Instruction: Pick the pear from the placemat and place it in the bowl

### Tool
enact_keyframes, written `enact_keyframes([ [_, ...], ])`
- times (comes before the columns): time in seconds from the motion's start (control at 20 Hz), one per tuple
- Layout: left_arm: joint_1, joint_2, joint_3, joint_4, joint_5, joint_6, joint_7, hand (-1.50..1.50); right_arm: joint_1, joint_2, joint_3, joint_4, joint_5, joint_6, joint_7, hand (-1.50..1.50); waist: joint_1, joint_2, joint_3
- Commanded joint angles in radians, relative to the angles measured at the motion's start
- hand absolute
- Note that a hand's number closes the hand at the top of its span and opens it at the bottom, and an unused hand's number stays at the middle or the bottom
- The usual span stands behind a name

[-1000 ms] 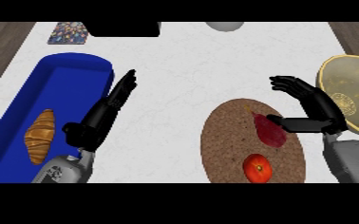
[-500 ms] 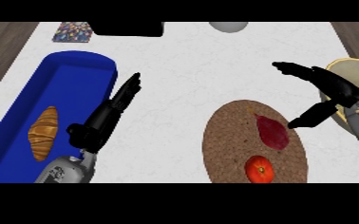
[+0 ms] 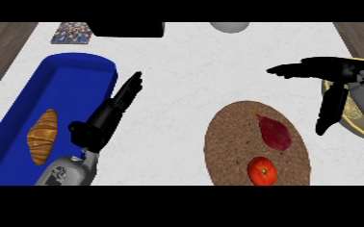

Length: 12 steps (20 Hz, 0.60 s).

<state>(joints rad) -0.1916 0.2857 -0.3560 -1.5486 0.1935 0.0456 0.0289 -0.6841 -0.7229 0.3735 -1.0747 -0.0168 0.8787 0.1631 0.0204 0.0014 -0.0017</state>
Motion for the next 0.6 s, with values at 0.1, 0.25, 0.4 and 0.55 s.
enact_keyframes([
  [0.1, 0.012, 0.002, 0.049, 0.013, -0.005, -0.034, -0.007, 0.00, -0.032, 0.071, -0.011, -0.054, -0.043, 0.127, 0.203, -1.50, -0.021, -0.003, 0.001],
  [0.25, 0.025, -0.052, 0.019, 0.028, -0.062, -0.010, -0.015, 0.00, -0.014, 0.099, -0.031, -0.054, -0.004, 0.134, 0.211, -1.50, -0.018, -0.002, 0.001],
  [0.4, 0.031, -0.031, 0.053, -0.022, -0.044, -0.059, 0.025, 0.00, 0.073, 0.103, -0.059, -0.085, 0.085, 0.083, 0.127, -1.50, -0.018, -0.001, 0.002],
  [0.55, 0.023, -0.024, 0.102, -0.046, -0.029, -0.079, 0.056, 0.00, 0.108, 0.120, -0.090, -0.175, 0.072, 0.088, 0.200, -1.50, -0.021, -0.003, 0.002],
])
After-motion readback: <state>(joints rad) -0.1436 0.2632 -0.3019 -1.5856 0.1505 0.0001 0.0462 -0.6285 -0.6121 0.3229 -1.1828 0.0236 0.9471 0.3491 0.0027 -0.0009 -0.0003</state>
